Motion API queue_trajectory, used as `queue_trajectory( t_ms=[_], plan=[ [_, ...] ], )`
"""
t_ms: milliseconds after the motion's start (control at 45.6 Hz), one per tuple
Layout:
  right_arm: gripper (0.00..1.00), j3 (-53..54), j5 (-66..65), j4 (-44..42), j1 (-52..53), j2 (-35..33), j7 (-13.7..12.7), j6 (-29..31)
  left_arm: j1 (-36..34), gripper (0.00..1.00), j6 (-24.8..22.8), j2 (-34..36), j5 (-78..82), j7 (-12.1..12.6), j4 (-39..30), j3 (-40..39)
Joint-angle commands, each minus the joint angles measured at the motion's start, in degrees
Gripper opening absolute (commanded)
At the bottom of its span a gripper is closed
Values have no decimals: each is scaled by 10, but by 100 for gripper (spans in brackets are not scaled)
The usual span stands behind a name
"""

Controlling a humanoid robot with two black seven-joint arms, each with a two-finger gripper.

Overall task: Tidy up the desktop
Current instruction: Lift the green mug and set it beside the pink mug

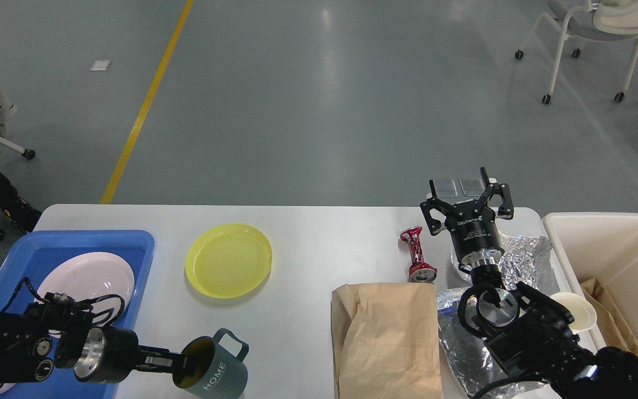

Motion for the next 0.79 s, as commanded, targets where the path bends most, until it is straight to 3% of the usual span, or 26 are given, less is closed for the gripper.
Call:
queue_trajectory(
  t_ms=[0,395,548,768],
  plan=[
    [100,0,0,0,1,0,0,0,-47,0,-59,43,15,-3,-1,2],
    [100,0,0,0,0,0,0,0,-281,0,-349,207,146,-9,5,-2],
    [100,0,0,0,0,0,0,0,-274,0,-339,224,277,-24,40,2],
    [100,0,0,0,0,0,0,0,-142,0,-216,223,310,-20,54,4]
  ],
)
